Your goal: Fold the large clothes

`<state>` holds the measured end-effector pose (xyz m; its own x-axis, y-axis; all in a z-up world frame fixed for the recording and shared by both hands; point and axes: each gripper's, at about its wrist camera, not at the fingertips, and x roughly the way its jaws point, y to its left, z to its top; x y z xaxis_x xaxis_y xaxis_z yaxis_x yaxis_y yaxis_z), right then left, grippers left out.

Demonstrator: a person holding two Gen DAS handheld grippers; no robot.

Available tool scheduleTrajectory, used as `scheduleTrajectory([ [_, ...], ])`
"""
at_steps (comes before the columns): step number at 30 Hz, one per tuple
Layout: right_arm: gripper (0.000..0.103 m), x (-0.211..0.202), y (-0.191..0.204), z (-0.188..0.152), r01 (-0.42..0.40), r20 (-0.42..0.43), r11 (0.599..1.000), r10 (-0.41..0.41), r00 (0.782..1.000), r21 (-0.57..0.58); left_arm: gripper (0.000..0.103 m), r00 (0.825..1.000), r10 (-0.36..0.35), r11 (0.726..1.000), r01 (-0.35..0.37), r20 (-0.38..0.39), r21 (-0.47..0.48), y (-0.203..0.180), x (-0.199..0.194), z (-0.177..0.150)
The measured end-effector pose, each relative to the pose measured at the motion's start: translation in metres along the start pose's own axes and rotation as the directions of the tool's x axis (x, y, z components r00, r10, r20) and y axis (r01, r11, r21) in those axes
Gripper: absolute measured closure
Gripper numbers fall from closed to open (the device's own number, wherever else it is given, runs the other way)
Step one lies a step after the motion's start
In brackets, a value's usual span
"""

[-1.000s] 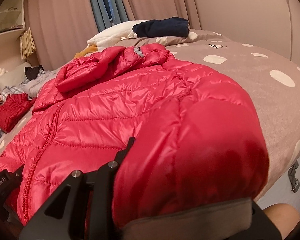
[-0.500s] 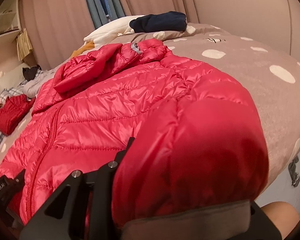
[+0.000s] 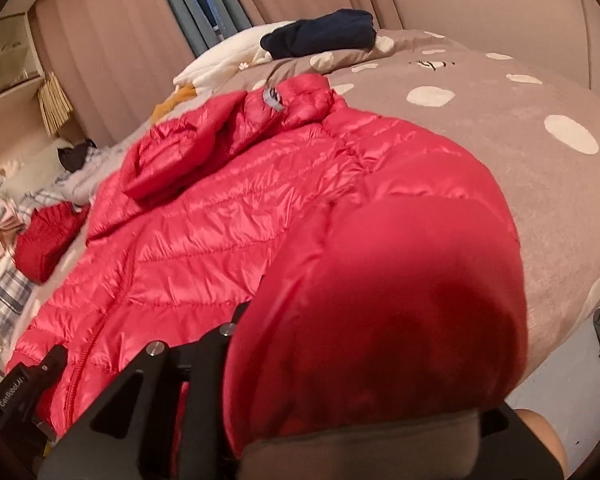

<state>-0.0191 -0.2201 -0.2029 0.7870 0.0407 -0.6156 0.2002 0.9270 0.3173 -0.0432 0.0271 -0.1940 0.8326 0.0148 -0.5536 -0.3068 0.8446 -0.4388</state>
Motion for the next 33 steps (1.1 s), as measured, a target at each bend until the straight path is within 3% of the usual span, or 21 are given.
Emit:
scheduleTrajectory([
  [9,0.08,-0.051,0.002,0.02,-0.091,0.116,0.996,0.091,0.989,-0.012,0.08,0.994,-0.056,0.997,0.061,0.098,-0.048,0.001,-0.031,0.018],
  [15,0.08,-0.087,0.007,0.03,-0.147,0.186,0.989,0.149,0.971,-0.023,0.08,0.974,-0.105,0.994,0.108,0.2,-0.003,-0.007,-0.067,0.03],
  [22,0.079,-0.13,0.014,0.041,-0.213,0.261,0.975,0.222,0.939,-0.065,0.08,0.955,-0.177,0.981,0.192,0.238,-0.041,-0.008,-0.1,0.042],
  [26,0.079,-0.138,0.011,0.043,-0.229,0.287,0.968,0.248,0.925,-0.098,0.08,0.947,-0.19,0.979,0.204,0.26,-0.028,-0.017,-0.107,0.042],
  [29,0.079,-0.138,0.007,0.053,-0.246,0.286,0.964,0.266,0.921,-0.103,0.08,0.951,-0.182,0.982,0.191,0.25,-0.008,-0.027,-0.109,0.046],
  [33,0.079,-0.143,0.002,0.065,-0.286,0.309,0.955,0.296,0.904,-0.079,0.08,0.933,-0.208,0.978,0.2,0.294,0.058,-0.038,-0.117,0.049],
])
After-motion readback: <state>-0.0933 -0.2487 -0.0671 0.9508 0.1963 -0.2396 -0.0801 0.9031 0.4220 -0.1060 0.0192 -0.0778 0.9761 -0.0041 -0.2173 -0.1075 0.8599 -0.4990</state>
